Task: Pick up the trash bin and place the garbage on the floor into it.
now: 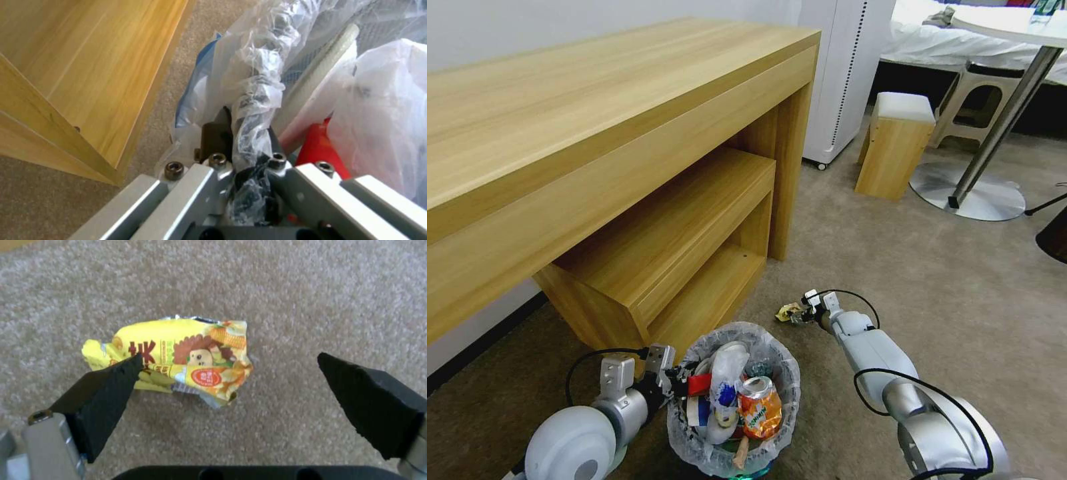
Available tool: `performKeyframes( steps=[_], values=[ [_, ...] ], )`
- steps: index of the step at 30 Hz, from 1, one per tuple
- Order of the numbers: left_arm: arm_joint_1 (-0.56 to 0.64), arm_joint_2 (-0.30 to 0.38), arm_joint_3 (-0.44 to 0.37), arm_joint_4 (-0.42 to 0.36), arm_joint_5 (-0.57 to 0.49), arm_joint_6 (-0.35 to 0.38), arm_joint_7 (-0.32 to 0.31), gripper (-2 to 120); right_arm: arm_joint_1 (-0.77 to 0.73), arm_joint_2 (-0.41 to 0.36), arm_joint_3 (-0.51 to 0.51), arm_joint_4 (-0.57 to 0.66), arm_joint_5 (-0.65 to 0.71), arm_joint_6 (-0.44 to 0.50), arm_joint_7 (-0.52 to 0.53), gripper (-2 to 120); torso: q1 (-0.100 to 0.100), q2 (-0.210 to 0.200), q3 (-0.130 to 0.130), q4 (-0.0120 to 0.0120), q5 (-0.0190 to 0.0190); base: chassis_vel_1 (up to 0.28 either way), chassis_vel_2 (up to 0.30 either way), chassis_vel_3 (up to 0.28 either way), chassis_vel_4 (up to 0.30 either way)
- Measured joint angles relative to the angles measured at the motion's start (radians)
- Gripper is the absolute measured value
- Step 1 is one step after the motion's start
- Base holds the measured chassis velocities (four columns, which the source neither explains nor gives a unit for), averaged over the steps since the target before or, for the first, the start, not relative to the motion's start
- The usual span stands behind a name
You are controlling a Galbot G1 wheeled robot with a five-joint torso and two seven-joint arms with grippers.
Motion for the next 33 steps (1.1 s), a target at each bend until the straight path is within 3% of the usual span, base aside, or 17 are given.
performKeyframes(
  steps=[18, 33],
  values=[
    [0.003, -0.006, 0.005, 0.005, 0.007, -0.004, 0.005, 0, -0.005, 0.009, 0.004, -0.007, -0.007, -0.028, 0.059, 96, 0.000, 0.000, 0.000, 0.0001, 0.0000, 0.000, 0.000, 0.000, 0.000],
    [0.011, -0.009, 0.002, -0.001, 0.014, -0.004, 0.006, 0, -0.011, 0.000, 0.004, 0.000, -0.033, -0.051, 0.077, 40, 0.000, 0.000, 0.000, 0.0000, 0.0000, 0.000, 0.000, 0.000, 0.000]
  ],
)
